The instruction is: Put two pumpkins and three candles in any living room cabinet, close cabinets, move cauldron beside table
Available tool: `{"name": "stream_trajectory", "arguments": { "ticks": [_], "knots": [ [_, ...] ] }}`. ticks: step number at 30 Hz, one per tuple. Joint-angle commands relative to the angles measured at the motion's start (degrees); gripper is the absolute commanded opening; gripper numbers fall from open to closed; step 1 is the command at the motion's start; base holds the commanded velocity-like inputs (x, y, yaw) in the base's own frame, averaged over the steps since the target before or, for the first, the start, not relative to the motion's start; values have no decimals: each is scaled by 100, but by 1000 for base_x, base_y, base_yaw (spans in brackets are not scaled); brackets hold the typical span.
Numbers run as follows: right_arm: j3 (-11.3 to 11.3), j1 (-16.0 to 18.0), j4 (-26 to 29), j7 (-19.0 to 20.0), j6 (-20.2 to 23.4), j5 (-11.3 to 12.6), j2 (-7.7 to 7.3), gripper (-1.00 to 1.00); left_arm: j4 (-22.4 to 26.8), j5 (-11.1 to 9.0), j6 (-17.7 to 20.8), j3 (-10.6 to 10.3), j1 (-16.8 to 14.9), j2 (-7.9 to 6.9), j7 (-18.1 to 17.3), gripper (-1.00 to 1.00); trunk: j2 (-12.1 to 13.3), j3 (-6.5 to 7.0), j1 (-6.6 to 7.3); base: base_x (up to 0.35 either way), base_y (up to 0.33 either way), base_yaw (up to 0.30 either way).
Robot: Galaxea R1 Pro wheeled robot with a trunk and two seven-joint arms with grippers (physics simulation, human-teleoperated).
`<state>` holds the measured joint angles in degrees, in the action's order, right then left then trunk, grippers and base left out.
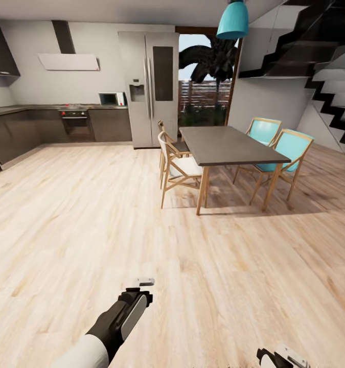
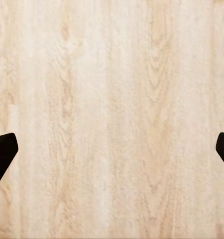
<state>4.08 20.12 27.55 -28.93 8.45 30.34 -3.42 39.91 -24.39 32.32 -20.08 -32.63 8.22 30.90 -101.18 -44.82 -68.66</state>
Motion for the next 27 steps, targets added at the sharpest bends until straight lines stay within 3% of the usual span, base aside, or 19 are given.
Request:
{"name": "stream_trajectory", "arguments": {
  "ticks": [1, 16, 27],
  "knots": [
    [7, 1, 1, -25, 29, 25, 0, 100, 8, -61, 11, -31, -3, 1, 56, 100, -3, -8, 1, 0, 0, -283],
    [76, 1, -30, -23, -25, 16, 0, 100, 8, -66, 11, -47, -3, 25, 56, 100, -3, -78, 1, 0, 0, -258],
    [85, 1, -263, -25, -91, 16, 6, 100, 8, -66, 11, -229, 1, 53, 64, 100, -3, -155, 1, 0, 0, -212]
  ]
}}
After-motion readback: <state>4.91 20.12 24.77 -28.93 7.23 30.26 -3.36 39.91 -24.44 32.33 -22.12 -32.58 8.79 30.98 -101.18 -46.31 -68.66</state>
